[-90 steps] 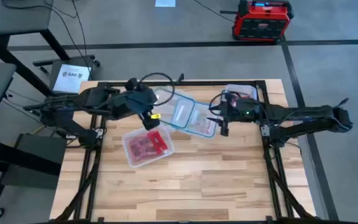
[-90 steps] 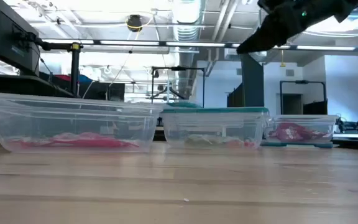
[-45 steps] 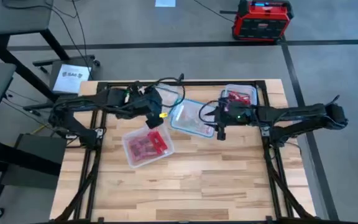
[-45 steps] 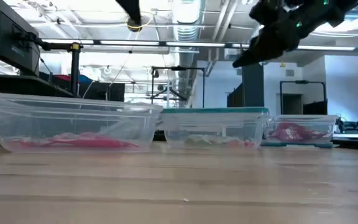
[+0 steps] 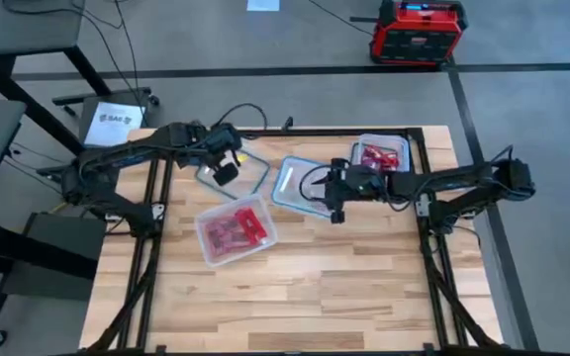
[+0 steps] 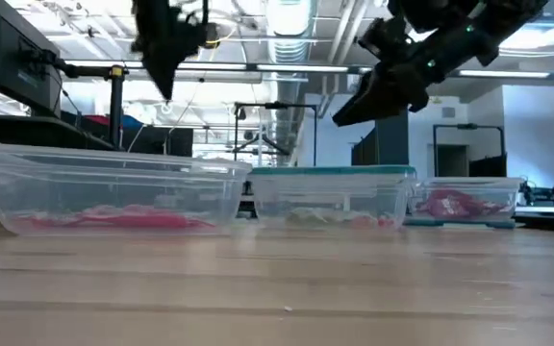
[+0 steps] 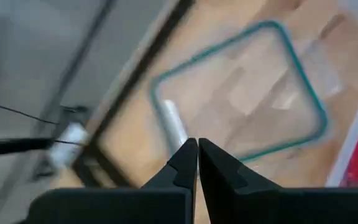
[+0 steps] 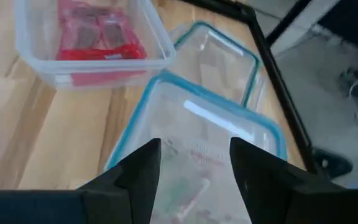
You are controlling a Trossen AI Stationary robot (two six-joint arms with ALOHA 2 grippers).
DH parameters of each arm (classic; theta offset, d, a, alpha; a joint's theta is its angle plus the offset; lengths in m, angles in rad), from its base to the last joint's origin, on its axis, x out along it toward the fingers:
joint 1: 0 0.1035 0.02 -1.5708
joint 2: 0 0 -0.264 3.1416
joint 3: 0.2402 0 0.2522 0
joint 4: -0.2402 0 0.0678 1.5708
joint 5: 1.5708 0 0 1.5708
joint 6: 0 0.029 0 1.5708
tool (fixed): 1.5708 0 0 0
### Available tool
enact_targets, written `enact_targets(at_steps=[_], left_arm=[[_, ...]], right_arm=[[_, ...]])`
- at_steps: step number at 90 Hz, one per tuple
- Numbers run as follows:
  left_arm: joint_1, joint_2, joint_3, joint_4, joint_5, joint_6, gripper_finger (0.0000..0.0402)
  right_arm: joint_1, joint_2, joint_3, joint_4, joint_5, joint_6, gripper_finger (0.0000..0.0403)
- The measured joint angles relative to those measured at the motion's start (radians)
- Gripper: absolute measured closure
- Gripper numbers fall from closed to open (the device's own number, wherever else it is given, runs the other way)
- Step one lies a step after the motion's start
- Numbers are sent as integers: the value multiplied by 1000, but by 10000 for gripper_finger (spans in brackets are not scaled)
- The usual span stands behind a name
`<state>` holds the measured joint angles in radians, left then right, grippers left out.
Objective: Sort candy
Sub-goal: Close the top left transparent bin
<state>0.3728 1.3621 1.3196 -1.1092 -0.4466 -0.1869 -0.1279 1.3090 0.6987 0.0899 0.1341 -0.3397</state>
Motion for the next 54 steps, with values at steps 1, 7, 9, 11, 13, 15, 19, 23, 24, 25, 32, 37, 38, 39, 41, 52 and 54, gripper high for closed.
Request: enact_targets(at_steps=[1, 7, 9, 11, 13, 15, 19, 23, 24, 25, 32, 37, 38, 39, 41, 52, 54], left_arm=[[10, -6, -16, 12, 19, -2, 401], [75, -30, -95, 70, 111, -7, 393], [96, -35, -116, 87, 134, -8, 388], [116, -38, -135, 104, 155, -9, 383], [139, -40, -155, 124, 170, -10, 376], [159, -39, -169, 135, 186, -13, 368], [201, -32, -198, 152, 207, -16, 351], [240, -17, -223, 161, 215, -12, 333], [249, -13, -228, 164, 216, -8, 328], [260, -8, -235, 169, 216, -4, 323], [331, 28, -272, 225, 214, 24, 292], [377, 54, -288, 261, 212, 43, 275], [386, 59, -289, 267, 212, 46, 272], [395, 65, -291, 273, 213, 48, 270], [410, 77, -292, 283, 213, 49, 266], [476, 127, -292, 267, 214, 37, 257], [484, 133, -292, 254, 213, 30, 257]], right_arm=[[-1, 0, 0, -2, 0, 5, 223], [-6, 0, 0, -6, -1, 39, 223], [-6, 0, 0, -7, -1, 49, 223], [-7, 0, 0, -7, -1, 57, 223], [-7, 2, 0, -6, -2, 61, 223], [-9, 3, 0, -4, -2, 66, 223], [-12, 5, 0, -4, -3, 75, 223], [-12, 5, 0, -5, -5, 80, 223], [-12, 5, 0, -5, -5, 81, 223], [-12, 5, 0, -5, -5, 81, 223], [-12, 5, 0, -6, -5, 81, 223], [-12, 5, 0, -8, -5, 82, 223], [-12, 5, 0, -8, -5, 82, 223], [-12, 5, 0, -8, -5, 82, 223], [-12, 5, 0, -9, -5, 84, 223], [-12, 5, 0, -50, -6, 89, 223], [-12, 5, 0, -63, -6, 89, 223]])
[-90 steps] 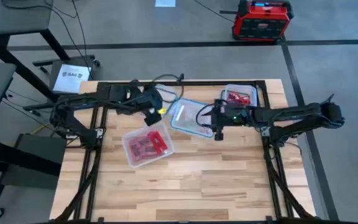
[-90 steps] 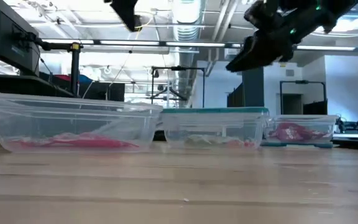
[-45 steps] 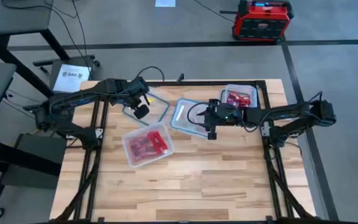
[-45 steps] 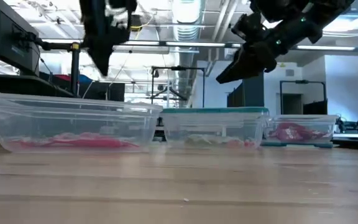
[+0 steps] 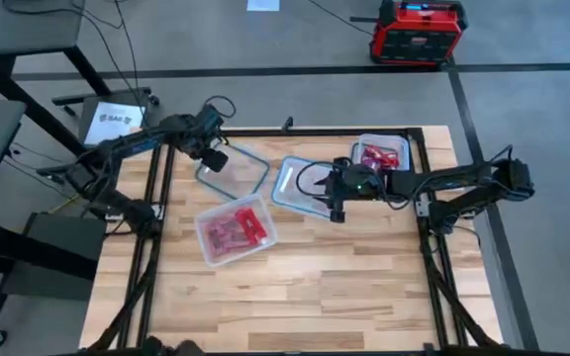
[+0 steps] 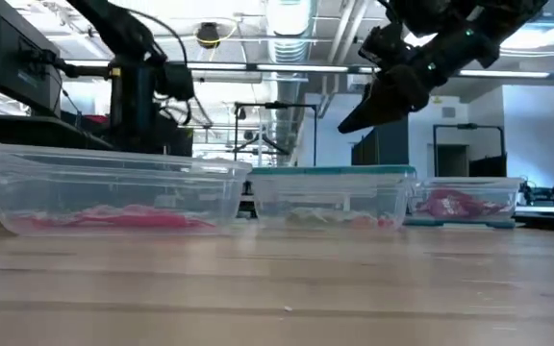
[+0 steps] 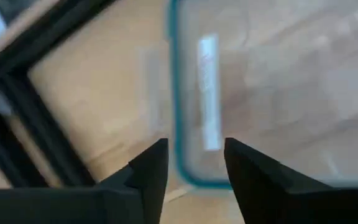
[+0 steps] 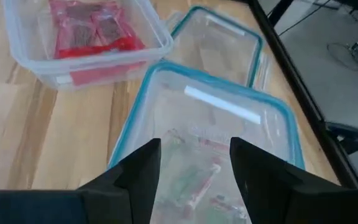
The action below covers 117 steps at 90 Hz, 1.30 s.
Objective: Sort candy
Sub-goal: Close the top left transparent bin
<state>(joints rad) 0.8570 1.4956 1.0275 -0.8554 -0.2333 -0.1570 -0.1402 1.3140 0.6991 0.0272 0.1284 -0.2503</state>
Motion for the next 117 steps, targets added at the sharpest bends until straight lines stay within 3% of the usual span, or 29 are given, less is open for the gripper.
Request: enact_targets(at_steps=[18, 46, 72, 84, 100, 117], left_arm=[[13, 61, -3, -68, 26, -54, 256], [55, 94, -132, 98, 51, -66, 256], [106, 87, -216, 219, 185, -42, 259], [114, 84, -256, 270, 245, -33, 294], [116, 93, -276, 300, 238, -12, 387], [88, 55, -251, 258, 212, -11, 399]], right_arm=[[0, 2, 0, -74, 0, 33, 223], [0, 3, 0, -76, -35, 34, 223], [0, 3, 0, -66, -54, 34, 223], [0, 3, 0, -53, -54, 33, 223], [0, 3, 0, -51, -54, 33, 223], [1, 1, 0, -65, -53, 33, 223]])
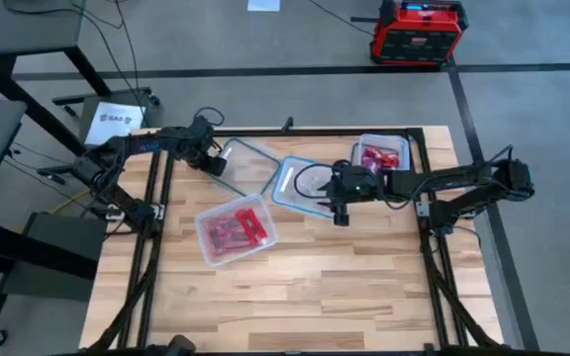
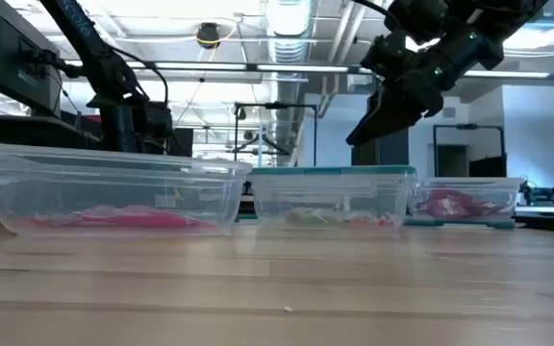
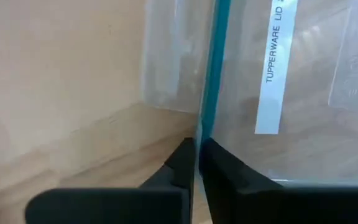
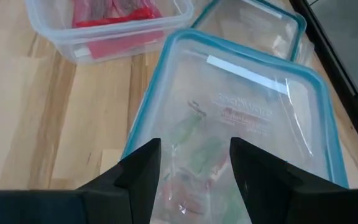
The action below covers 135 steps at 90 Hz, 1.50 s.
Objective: Sort candy
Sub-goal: Close the top left transparent bin
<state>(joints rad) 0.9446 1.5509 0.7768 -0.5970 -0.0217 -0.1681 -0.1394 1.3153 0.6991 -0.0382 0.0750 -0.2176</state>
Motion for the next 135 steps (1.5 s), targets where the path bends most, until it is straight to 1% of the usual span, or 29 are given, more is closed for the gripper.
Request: enact_targets(at_steps=[9, 22, 27, 42, 50, 61, 68, 80, 88, 94, 101, 111, 122, 129, 135], left_arm=[[-43, -66, 33, -83, -16, -11, 400], [-106, -189, 92, -105, -80, -13, 401], [-125, -235, 106, -133, -89, -20, 401], [-185, -364, 164, -135, -132, -22, 401], [-219, -421, 190, -134, -137, -16, 401], [-281, -483, 238, -159, -174, -10, 401], [-330, -507, 275, -197, -218, -7, 401], [-410, -530, 347, -252, -283, 13, 401], [-467, -531, 388, -283, -325, 28, 401], [-506, -530, 416, -309, -364, 33, 401], [-540, -529, 446, -340, -403, 34, 400], [-576, -530, 471, -366, -454, 32, 400], [-612, -535, 491, -346, -455, 49, 400], [-632, -536, 501, -311, -456, 67, 400], [-645, -535, 501, -307, -455, 73, 400]], right_arm=[[0, -1, 0, -9, 1, -1, 223], [0, -6, 0, -2, 3, -20, 223], [0, -12, 0, -2, 3, -24, 223], [0, -21, 12, 5, 3, -27, 223], [0, -22, 33, 5, 3, -28, 223], [0, -22, 74, -1, 4, -69, 223], [0, -22, 112, -14, 13, -96, 223], [-3, -22, 161, -15, 68, -144, 223], [-17, -22, 183, 2, 66, -153, 223], [-33, -22, 185, 37, 51, -130, 223], [-59, -22, 185, 54, 10, -91, 223], [-100, -20, 185, 66, -84, -7, 223], [-128, -18, 185, 84, -178, 46, 223], [-132, -18, 185, 104, -207, 54, 221], [-129, -18, 185, 106, -211, 54, 216]])
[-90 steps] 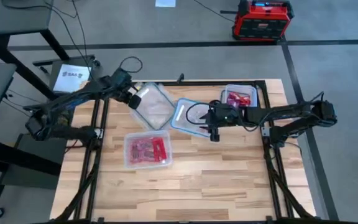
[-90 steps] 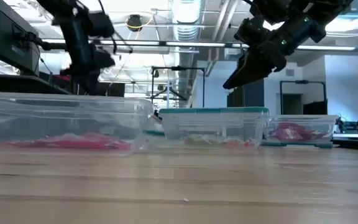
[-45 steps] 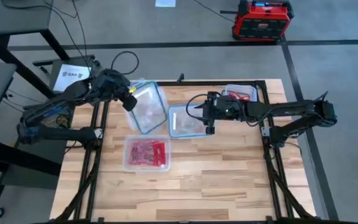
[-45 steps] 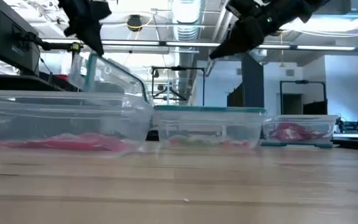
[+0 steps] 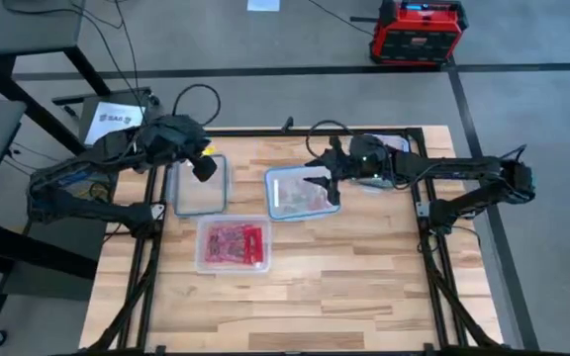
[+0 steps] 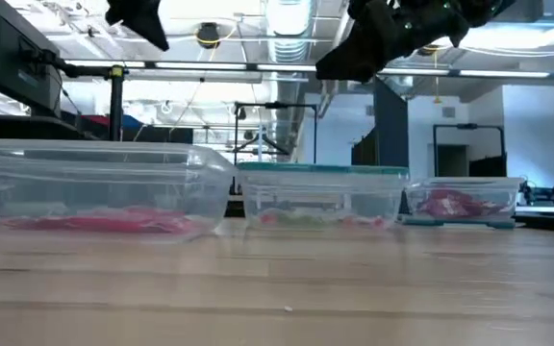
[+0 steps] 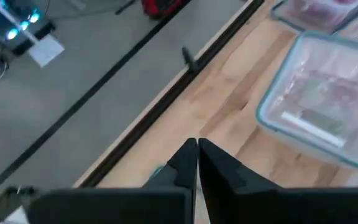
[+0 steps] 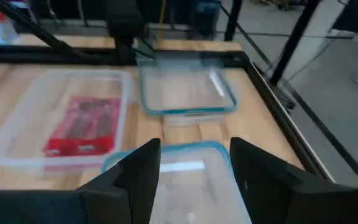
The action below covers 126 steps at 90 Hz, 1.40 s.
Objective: Sort candy
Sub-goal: Close the top left transparent bin
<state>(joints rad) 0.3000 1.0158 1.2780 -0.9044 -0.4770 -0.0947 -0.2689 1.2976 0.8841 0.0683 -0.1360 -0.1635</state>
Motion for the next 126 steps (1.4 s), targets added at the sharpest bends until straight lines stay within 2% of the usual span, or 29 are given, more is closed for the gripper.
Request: enact_targets(at_steps=[15, 29, 43, 61, 72, 81, 88, 98, 106, 115, 126], left_arm=[[-5, 0, -6, -52, 0, -78, 401], [4, 0, -67, -106, 0, -169, 400], [47, 0, -176, -184, 15, -248, 365], [65, 0, -362, -185, 145, -256, 308], [29, 0, -475, -185, 217, -235, 305], [-28, 0, -541, -188, 321, -242, 312], [-86, 0, -587, -184, 365, -269, 318], [-177, 0, -627, -126, 424, -332, 321], [-250, 0, -629, -27, 427, -406, 322], [-310, 6, -630, 156, 427, -424, 322], [-333, 78, -629, 434, 423, -440, 322]], right_arm=[[3, 0, -3, -13, -2, 20, 205], [3, 0, -28, -8, -11, 28, 190], [-3, 0, -51, -9, -21, 49, 171], [25, 0, -52, -25, -41, 41, 169], [67, 0, -52, -87, -53, -14, 172], [94, 0, -52, -133, -53, -34, 173], [112, 0, -52, -160, -53, -44, 173], [127, 0, -52, -172, -53, -45, 173], [133, 0, -52, -171, -51, -46, 173], [128, 0, -52, -170, -50, -47, 173], [118, 0, -52, -169, -50, -47, 173]])
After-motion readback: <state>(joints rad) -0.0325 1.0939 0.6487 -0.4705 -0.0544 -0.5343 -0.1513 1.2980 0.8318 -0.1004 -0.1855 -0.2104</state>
